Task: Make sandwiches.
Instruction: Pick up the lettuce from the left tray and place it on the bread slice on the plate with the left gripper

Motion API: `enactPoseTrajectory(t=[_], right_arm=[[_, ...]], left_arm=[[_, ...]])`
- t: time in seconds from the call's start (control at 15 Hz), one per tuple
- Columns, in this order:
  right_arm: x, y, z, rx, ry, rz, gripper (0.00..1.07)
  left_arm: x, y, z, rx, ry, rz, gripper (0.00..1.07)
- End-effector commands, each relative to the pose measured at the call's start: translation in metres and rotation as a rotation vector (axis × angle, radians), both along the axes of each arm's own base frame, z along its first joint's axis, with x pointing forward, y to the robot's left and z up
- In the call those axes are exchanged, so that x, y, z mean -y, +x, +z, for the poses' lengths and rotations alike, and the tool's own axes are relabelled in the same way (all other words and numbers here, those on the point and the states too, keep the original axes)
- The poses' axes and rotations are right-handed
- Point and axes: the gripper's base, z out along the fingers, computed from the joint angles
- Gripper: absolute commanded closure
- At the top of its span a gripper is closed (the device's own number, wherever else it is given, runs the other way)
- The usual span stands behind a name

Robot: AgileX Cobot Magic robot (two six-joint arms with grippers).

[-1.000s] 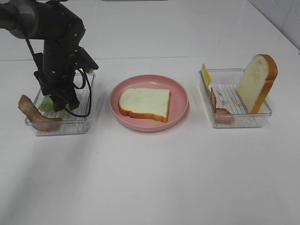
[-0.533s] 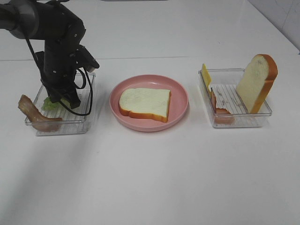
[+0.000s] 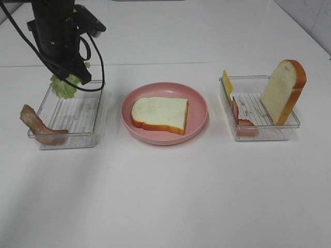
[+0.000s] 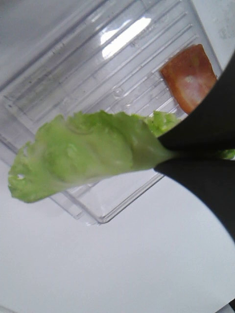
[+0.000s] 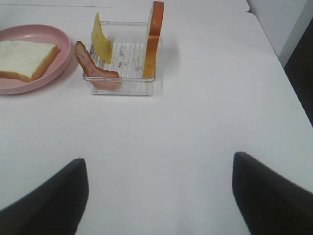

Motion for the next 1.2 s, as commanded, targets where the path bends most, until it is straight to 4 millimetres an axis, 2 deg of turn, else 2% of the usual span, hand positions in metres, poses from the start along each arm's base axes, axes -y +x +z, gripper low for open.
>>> enactPoseTrajectory(t=[0.07,0.27,0.6,0.73,0.87,1.2], right_arm=[[0.000,-0.002,0.000,0.022,-0.008,-0.004,0.31],[0.000,-0.002,0.000,0.022,-0.008,-0.004,0.31],[0.000,-0.002,0.000,0.022,-0.008,-0.004,0.31],[0.000,-0.002,0.000,0.022,-0.008,-0.004,0.31],[0.000,-0.002,0.000,0.022,-0.008,-0.004,0.31],[0.000,-0.002,0.000,0.022,-0.008,-0.004,0.31]], left_arm=[[0.009,-0.005,0.035,0.091,-0.132,0.009,1.07],[0.023,-0.009,0.054,0.127,-0.347,0.027,1.07],[0.047,-0.011,0.059,0.089,-0.639,-0.023,1.07],[0.057,-0.012,0.056,0.038,-0.769,0.011,1.07],[0.073,-0.010,0.030,-0.083,-0.911,0.026,1.07],[0.087,0.000,-0.020,-0.199,-1.022,0.072,1.07]])
